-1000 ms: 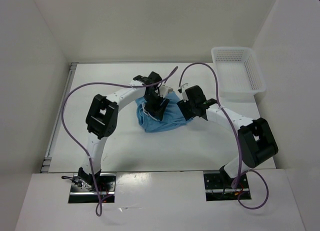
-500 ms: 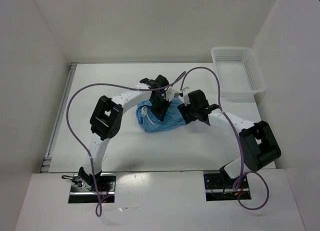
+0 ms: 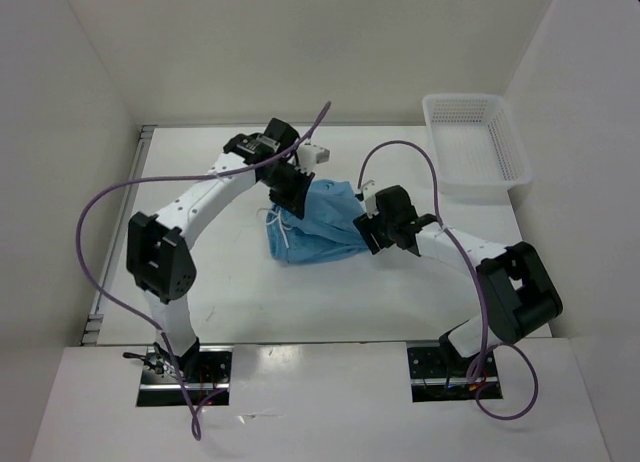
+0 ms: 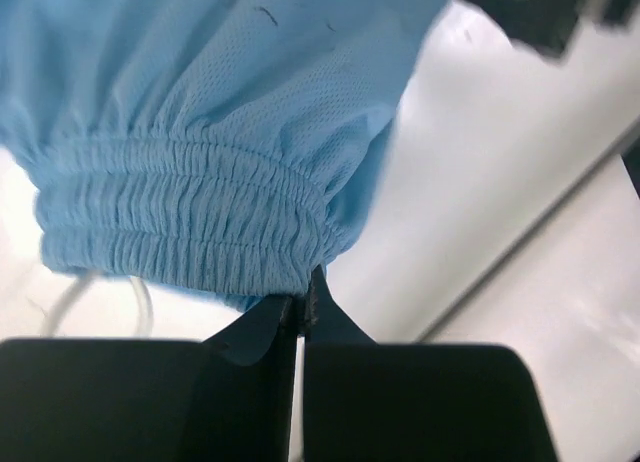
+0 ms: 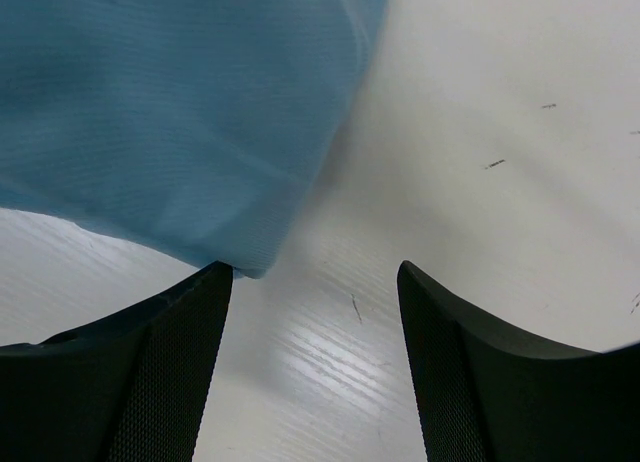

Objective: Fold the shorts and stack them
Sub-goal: Fold the shorts

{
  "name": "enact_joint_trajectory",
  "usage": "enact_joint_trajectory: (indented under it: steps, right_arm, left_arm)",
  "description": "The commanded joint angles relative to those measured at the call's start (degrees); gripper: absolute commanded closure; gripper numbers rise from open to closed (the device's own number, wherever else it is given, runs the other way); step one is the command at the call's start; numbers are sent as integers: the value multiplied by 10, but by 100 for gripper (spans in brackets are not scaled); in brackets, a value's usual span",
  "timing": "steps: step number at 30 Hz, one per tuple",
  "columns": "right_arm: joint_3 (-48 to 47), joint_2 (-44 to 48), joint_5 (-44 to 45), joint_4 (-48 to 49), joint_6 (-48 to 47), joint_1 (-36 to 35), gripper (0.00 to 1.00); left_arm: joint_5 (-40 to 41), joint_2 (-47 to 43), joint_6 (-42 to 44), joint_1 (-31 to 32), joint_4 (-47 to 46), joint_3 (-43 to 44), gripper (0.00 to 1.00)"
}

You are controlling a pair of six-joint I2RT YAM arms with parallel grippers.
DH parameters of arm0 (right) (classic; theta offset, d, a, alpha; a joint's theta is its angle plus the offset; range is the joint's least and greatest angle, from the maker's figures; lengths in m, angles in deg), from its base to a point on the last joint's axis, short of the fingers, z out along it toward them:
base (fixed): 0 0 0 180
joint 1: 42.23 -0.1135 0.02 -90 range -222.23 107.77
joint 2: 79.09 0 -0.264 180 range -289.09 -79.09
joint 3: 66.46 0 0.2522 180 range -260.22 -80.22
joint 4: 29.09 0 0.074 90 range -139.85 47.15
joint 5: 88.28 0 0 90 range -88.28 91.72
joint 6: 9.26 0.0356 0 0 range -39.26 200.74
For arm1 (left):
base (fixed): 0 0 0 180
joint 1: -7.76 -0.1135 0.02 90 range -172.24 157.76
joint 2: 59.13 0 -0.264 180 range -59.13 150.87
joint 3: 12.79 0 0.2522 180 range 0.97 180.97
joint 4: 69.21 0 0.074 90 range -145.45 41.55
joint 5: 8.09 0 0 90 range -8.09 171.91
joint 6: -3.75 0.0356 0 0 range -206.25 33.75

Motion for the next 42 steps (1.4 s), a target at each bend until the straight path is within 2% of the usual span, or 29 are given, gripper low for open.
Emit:
enact_joint_trajectory:
  steps: [1, 4, 8, 11, 13, 18, 20, 23, 26, 30, 37, 38, 40, 42]
  right_arm:
    - [2, 27, -7, 33, -29, -24, 28]
    - [2, 27, -12, 33, -40, -42, 28]
    - [-4, 27, -18, 28, -47, -48, 28]
    - [-9, 27, -24, 23, -60, -53, 26]
    - [-14, 27, -29, 17, -67, -53, 24]
    - [-20, 33, -50, 2, -72, -53, 24]
    - [-20, 33, -63, -10, -72, -53, 24]
    - [-20, 38, -69, -15, -72, -53, 23]
    - [-26, 38, -75, -15, -72, -53, 23]
    - [-32, 28, -75, -4, -72, -65, 23]
    - [-32, 16, -38, 20, -84, -107, 23]
    - [-27, 10, -33, 20, -90, -116, 29]
    - [-26, 10, -33, 28, -90, -116, 36]
    - [-26, -5, -39, 33, -90, -121, 43]
  left_arm:
    - [-2, -22, 2, 8, 61, -75, 100]
    - [-2, -41, 2, -6, 61, -136, 99]
    - [16, -61, 2, -14, 0, -231, 98]
    - [16, -55, 2, -14, -23, -272, 90]
    - [35, -49, 2, -19, -39, -278, 84]
    - [49, -54, 2, -54, -45, -279, 53]
    - [49, -75, 2, -64, -23, -257, 48]
    - [-19, -118, 2, -92, 21, -219, 38]
    - [-88, -137, 2, -146, 9, -192, 27]
    - [-72, -72, 2, -180, -39, -160, 23]
    - [15, 55, 2, -155, -101, -125, 23]
    - [24, 71, 2, -155, -108, -125, 23]
    - [38, 87, 2, -150, -115, -119, 27]
    - [46, 100, 2, -150, -115, -114, 42]
